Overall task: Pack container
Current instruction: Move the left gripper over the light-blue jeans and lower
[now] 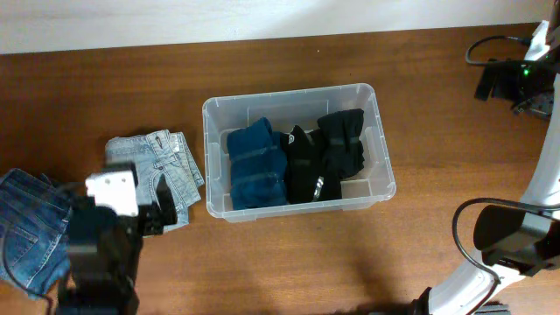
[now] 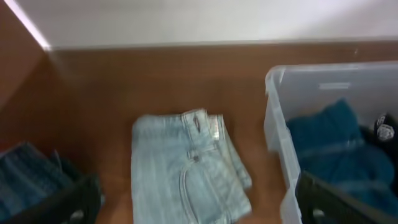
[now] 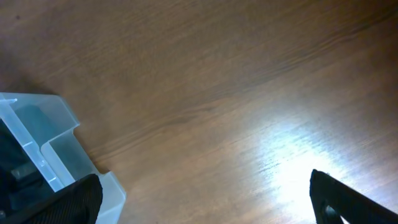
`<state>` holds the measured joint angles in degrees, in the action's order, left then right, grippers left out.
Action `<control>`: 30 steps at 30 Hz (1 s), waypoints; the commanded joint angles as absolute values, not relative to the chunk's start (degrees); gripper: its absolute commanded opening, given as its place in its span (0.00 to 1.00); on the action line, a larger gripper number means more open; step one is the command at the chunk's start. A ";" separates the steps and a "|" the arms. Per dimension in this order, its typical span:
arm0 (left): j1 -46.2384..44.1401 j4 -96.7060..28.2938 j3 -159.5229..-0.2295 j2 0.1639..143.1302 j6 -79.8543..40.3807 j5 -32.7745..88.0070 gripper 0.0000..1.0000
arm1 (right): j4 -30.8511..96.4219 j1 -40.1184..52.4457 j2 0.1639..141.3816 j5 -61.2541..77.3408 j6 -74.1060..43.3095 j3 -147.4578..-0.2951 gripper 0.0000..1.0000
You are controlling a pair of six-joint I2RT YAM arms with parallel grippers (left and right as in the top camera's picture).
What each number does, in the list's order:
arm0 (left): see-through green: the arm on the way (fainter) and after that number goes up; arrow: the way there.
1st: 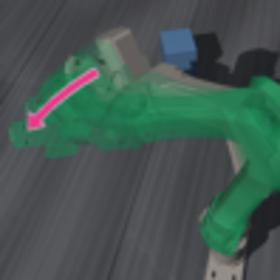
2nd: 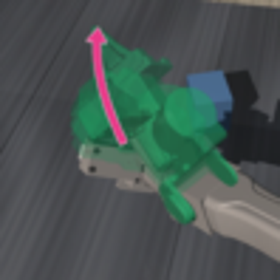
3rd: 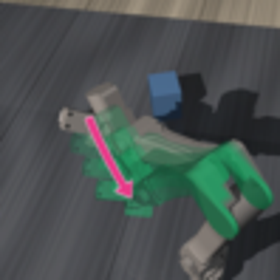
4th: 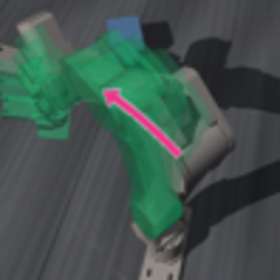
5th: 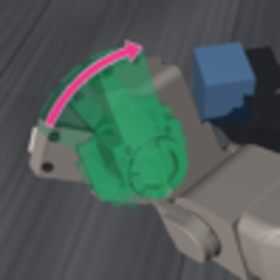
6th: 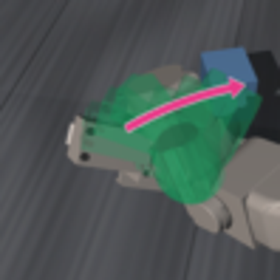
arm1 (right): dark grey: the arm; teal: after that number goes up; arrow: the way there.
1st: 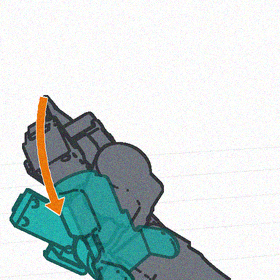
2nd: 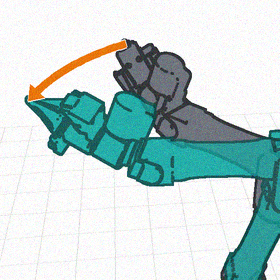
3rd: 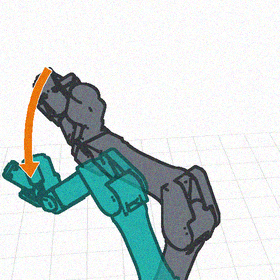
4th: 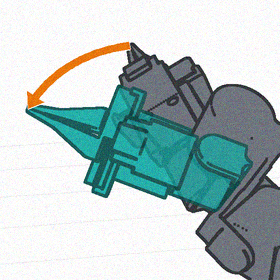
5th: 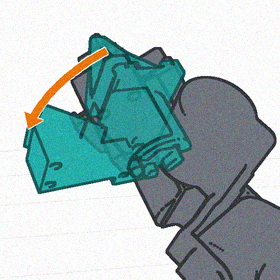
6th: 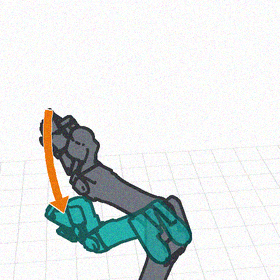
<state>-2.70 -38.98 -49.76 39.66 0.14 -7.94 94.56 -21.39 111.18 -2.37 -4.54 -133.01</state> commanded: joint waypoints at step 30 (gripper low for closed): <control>15.70 -44.12 -56.73 79.92 -5.67 -0.58 0.99 | 94.67 -21.43 110.74 -3.09 -4.71 -133.23 0.99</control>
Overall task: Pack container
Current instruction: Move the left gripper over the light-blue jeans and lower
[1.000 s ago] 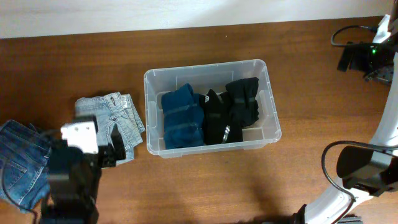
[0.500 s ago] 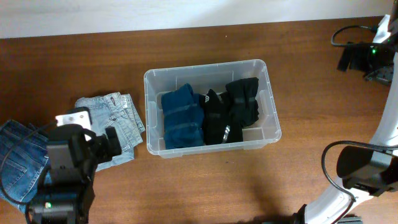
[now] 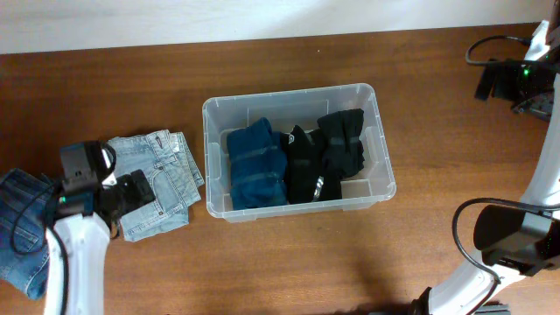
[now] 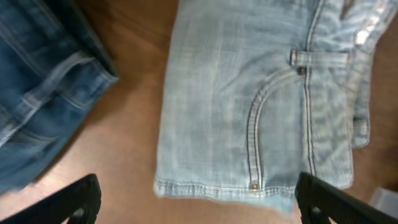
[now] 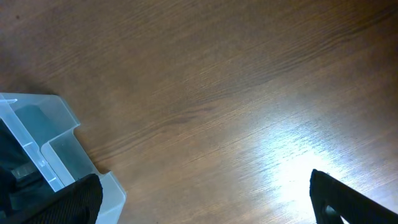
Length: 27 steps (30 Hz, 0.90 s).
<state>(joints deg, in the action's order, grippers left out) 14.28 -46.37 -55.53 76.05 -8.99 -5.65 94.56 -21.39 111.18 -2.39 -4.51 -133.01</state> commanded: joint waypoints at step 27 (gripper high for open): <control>16.73 -24.16 -56.73 97.89 -5.28 -3.07 0.99 | 94.67 -21.41 110.74 -3.09 -4.71 -133.23 0.99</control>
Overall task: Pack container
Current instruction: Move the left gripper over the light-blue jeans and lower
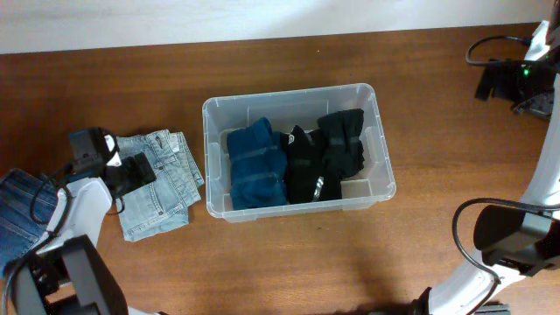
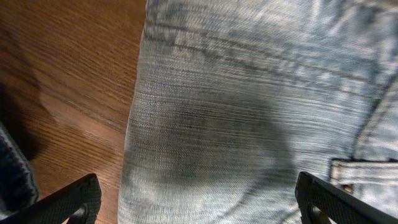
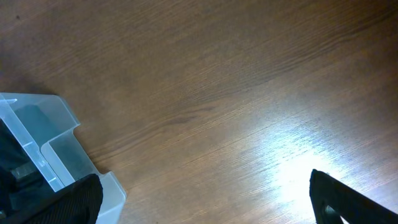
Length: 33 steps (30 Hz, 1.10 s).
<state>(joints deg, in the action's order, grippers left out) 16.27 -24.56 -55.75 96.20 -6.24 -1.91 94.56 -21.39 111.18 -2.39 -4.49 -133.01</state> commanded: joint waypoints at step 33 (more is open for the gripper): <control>16.80 -25.98 -58.54 96.16 -5.30 -8.49 0.62 | 94.67 -21.41 110.74 -3.09 -4.71 -133.23 0.98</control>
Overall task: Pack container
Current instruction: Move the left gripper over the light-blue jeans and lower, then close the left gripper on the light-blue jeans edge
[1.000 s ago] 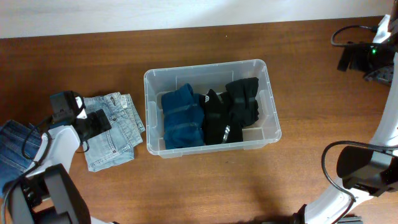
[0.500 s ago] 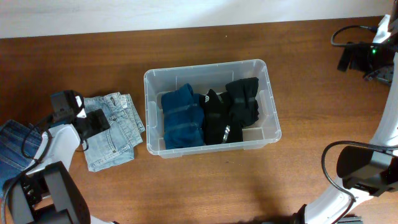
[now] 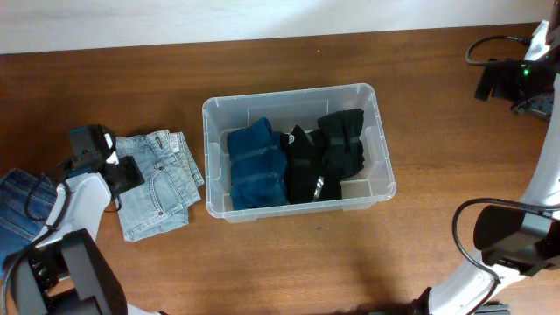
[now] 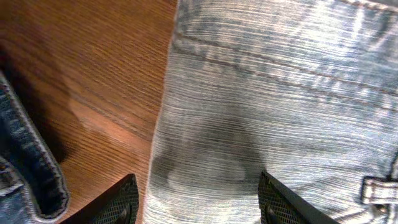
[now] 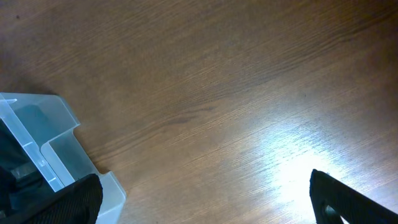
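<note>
A folded pair of light blue jeans (image 3: 162,184) lies on the table left of the clear plastic container (image 3: 289,93). The container holds a blue garment (image 3: 256,166) and black clothes (image 3: 328,153). My left gripper (image 3: 122,173) is down on the jeans' left edge. In the left wrist view the left gripper (image 4: 196,202) is partly open, its fingers straddling the pale denim (image 4: 267,112). My right gripper (image 5: 202,205) is wide open over bare table, with the container's corner (image 5: 56,143) at its left.
A pair of dark blue jeans (image 3: 17,210) lies at the far left table edge, and its hem (image 4: 31,168) sits close to my left finger. The right arm (image 3: 521,74) with cables is at the back right corner.
My left gripper's fingers have drawn closer together over the light jeans' left edge, and the view has shifted slightly left. The right arm has not moved.
My left gripper was first raised near the front left, looking across the light jeans and container. Then it was above the light jeans, then low on their left edge with fingers wide, and now the fingers are narrower there. The right gripper stayed still.
</note>
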`<state>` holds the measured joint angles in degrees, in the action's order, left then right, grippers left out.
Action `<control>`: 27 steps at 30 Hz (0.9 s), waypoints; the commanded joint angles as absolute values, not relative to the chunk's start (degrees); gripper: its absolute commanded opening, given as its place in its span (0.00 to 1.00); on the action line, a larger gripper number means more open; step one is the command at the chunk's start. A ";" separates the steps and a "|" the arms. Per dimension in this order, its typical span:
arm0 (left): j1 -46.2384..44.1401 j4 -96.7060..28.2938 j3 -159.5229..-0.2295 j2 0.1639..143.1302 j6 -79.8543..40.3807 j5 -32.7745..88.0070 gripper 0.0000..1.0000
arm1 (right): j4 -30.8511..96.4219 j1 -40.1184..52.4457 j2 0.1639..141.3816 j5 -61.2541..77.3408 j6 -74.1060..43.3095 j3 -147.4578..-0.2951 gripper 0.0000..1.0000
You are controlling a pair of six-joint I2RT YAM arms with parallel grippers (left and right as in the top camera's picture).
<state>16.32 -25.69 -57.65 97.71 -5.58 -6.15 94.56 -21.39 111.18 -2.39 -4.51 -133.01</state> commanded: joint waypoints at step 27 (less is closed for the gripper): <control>19.29 -28.88 -57.78 103.02 -2.87 -0.12 0.99 | 94.67 -21.41 110.74 -3.09 -4.71 -133.23 0.98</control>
